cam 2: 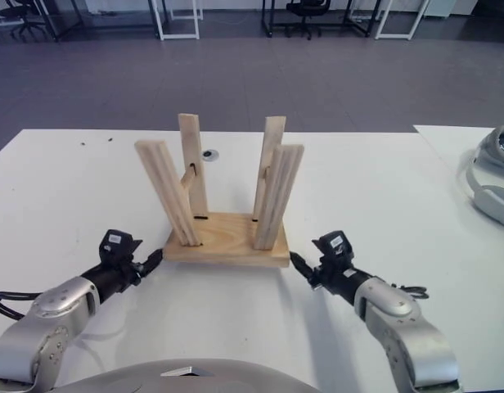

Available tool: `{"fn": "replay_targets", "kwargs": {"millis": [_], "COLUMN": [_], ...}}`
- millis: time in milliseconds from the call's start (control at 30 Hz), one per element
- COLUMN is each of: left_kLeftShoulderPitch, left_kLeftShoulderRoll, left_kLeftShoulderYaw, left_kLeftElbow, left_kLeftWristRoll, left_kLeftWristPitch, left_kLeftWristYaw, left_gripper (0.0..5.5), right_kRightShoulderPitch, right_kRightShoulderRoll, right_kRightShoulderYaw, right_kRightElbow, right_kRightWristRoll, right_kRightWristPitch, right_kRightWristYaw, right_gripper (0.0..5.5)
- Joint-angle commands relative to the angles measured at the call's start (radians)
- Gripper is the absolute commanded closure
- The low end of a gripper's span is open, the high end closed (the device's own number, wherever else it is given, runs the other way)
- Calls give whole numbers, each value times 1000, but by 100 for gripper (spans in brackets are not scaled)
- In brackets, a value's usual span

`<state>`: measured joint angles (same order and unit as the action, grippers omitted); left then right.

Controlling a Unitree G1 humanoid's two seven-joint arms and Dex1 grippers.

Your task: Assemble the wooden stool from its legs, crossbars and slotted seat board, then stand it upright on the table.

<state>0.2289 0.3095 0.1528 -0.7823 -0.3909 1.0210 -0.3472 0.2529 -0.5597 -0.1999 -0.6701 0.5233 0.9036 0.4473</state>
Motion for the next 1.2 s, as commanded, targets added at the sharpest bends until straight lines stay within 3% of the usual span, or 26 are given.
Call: {"fn": "replay_targets", "kwargs": {"millis": [33,200,300,433,500,600,833,1200], "left_kLeftShoulderPitch": [-101,-87,-2,108,73,-51,-260,-325], "left_kLeftShoulderRoll": [97,192,310,578,628,580,548,570], "left_kLeftShoulderYaw": [109,149,126,60,32,-37,-250,-315], "left_kLeftElbow": [-107,-118,-75,140,186,219,348,439], "left_kLeftWristRoll": [-252,-312,-224,46,34,-87,-13,74], "left_kLeftWristPitch": [75,78,13,-265,-369,-423,-523,-674], "left_kLeftWristYaw": [-166,-208,-253,-369,-497,-640,-728,-815], "left_gripper": [211,211,211,211,211,211,211,357], "right_kRightShoulderPitch": [-137,-90,-22,47,28,-90,-286,-325], "right_kRightShoulderRoll": [-103,-197,-273,-425,-459,-441,-352,-338], "right_kRightShoulderYaw": [-119,-128,-79,-1,40,144,294,326], "right_kRightElbow": [-104,-62,-35,125,169,236,304,295], "right_kRightWristRoll": [313,275,156,-88,-109,-120,-152,-133], "right_kRightWristPitch": [103,88,28,-189,-297,-389,-447,-459], "right_kRightWristYaw": [165,212,238,325,443,552,611,679], "right_gripper": [201,201,201,201,201,201,201,376]}}
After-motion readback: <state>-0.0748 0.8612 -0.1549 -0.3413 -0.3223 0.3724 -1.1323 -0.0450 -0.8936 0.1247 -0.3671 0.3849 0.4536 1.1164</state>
